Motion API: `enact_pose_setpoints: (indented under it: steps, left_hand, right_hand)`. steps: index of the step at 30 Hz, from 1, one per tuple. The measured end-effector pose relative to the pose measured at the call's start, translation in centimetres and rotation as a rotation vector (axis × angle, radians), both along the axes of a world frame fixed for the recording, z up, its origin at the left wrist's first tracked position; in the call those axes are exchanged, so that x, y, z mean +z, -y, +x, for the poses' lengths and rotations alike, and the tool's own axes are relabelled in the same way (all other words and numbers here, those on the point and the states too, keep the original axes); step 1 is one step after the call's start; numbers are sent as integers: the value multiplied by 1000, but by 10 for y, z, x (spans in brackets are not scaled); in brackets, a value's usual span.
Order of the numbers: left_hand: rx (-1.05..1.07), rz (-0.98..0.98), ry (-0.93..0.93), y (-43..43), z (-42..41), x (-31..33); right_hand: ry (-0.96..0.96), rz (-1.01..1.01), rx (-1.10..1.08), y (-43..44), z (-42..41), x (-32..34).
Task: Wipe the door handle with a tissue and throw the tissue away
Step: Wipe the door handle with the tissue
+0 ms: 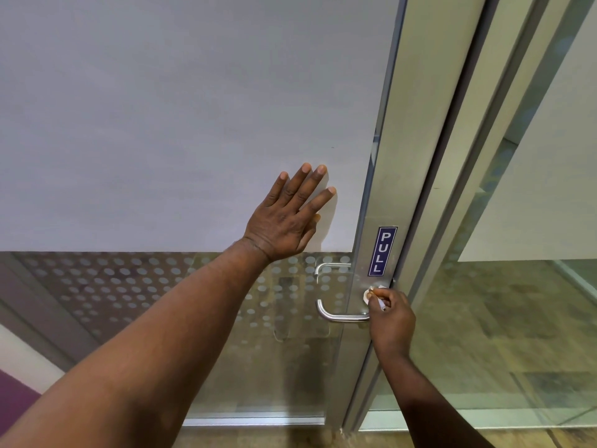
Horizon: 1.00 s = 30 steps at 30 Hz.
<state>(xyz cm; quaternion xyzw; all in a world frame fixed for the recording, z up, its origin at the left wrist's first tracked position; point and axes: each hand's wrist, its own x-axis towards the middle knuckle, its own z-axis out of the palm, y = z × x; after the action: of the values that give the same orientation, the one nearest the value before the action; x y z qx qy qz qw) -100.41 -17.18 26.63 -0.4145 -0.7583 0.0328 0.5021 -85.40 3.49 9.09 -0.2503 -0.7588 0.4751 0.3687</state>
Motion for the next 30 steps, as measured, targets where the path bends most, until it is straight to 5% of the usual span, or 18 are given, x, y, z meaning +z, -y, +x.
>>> enact_pose_setpoints:
  steps: [11,22,30]
  left_hand:
    - [-12,15,-6,0,1,0]
    - [-22,14,-6,-1,-1,-1]
    - [-24,19,-11,0,-1,-1]
  right_hand:
    - [-70,-588,-209,1,-11,-7]
    - [-296,-1340,-159,4,-15,-8]
    - [-279,-1496,23,5,-7,0]
